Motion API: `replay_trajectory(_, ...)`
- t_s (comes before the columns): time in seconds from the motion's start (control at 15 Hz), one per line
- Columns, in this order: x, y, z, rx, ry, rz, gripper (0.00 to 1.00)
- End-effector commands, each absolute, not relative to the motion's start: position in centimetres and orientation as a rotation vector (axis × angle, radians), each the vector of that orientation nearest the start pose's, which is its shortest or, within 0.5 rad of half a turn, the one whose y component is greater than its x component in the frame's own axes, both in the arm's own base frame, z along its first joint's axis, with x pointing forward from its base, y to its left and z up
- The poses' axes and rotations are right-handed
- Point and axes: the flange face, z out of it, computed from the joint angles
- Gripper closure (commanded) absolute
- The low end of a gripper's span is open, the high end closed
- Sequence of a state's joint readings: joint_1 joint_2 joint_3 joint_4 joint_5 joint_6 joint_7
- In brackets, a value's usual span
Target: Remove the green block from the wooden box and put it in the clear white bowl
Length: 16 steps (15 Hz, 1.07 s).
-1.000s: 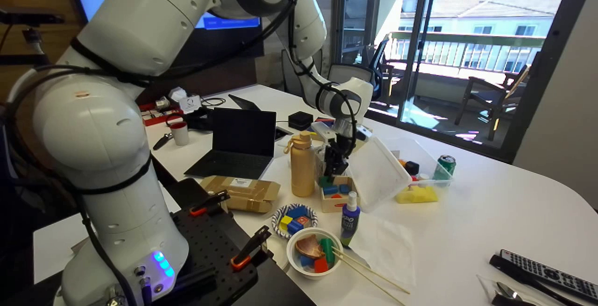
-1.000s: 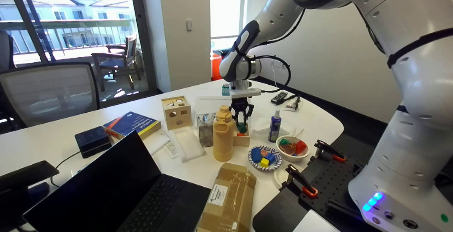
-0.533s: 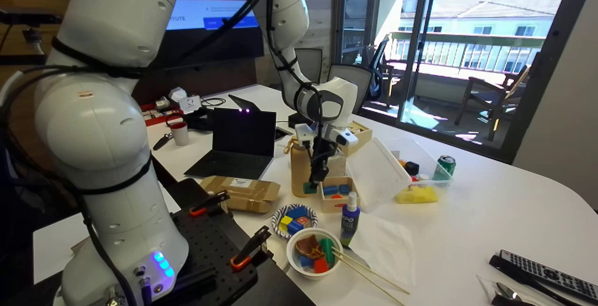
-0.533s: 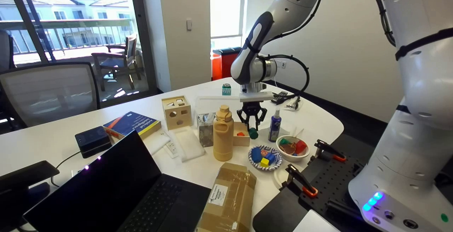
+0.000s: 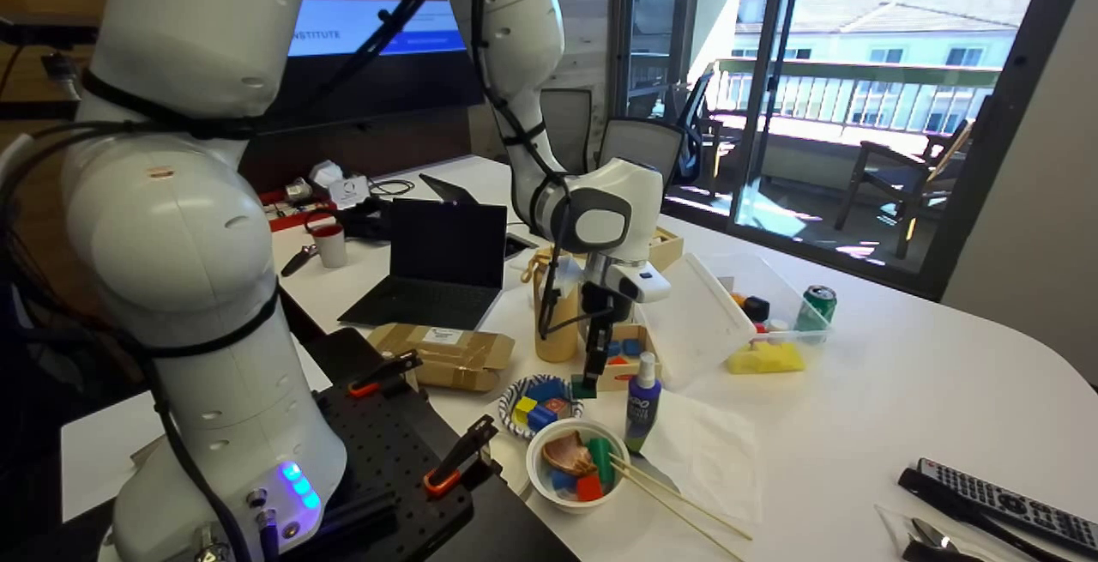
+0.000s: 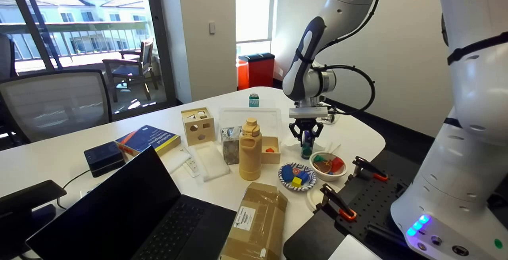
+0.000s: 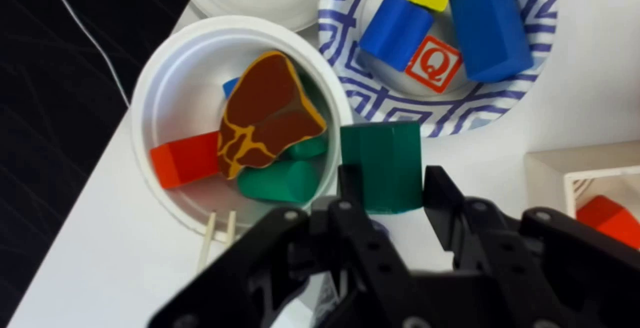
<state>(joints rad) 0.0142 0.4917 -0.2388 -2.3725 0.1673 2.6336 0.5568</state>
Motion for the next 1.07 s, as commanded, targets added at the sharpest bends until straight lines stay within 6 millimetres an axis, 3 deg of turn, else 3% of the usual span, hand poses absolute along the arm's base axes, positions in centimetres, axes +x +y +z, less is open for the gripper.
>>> replay_trajectory(0.0, 44.1, -12.8, 11.0, -2.874, 1.543, 0.310, 0.88)
replay_trajectory(1.0, 41.4, -14.7, 8.0, -2.840, 1.730, 0.441, 0.88)
